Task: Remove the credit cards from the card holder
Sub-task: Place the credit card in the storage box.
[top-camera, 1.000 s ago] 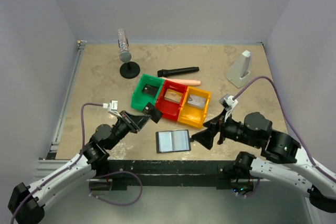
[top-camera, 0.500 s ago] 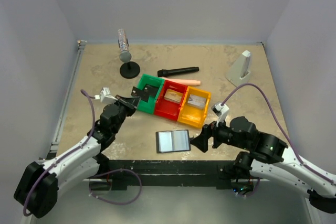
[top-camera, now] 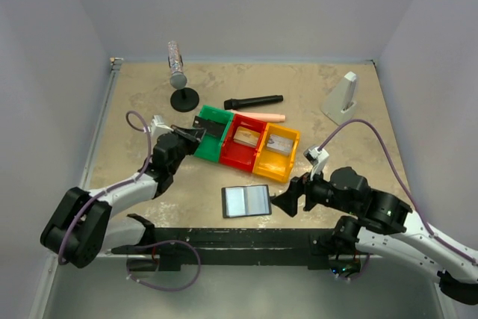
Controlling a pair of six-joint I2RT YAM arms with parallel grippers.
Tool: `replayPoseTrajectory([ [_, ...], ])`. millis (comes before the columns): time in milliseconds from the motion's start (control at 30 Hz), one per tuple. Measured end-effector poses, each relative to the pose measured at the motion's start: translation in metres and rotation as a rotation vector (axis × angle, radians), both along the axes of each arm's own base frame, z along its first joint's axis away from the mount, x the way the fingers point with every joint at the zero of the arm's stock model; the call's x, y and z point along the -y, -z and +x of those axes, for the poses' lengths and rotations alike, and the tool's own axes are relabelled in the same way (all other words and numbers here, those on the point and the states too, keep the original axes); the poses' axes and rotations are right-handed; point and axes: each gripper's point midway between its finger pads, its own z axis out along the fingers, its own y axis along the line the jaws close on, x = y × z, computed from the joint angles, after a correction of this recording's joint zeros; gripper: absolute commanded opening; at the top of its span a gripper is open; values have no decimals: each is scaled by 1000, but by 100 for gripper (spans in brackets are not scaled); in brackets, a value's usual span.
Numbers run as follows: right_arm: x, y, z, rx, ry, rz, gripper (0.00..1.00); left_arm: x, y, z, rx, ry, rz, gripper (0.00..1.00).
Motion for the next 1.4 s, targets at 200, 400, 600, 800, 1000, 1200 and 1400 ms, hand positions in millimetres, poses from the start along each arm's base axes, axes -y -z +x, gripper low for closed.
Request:
replayPoseTrajectory([
  [200,2,0,1,3,10,-3,95,5,20,11,-47,8,-6,0],
  [400,3,1,1,2,13,-9,95,12,29,20,-60,23,-26,0],
  [600,3,1,1,1,14,-8,95,18,43,26,-83,22,-58,0],
  [800,4,2,1,0,17,-8,95,20,51,31,-86,12,-81,0],
  [1000,4,2,1,0,17,-8,95,20,59,35,-92,-6,-99,0],
  [1200,4,2,1,0,17,-8,95,17,61,37,-90,-34,-88,0],
  [1400,4,2,1,0,17,-10,95,19,65,40,-114,-54,-59,0],
])
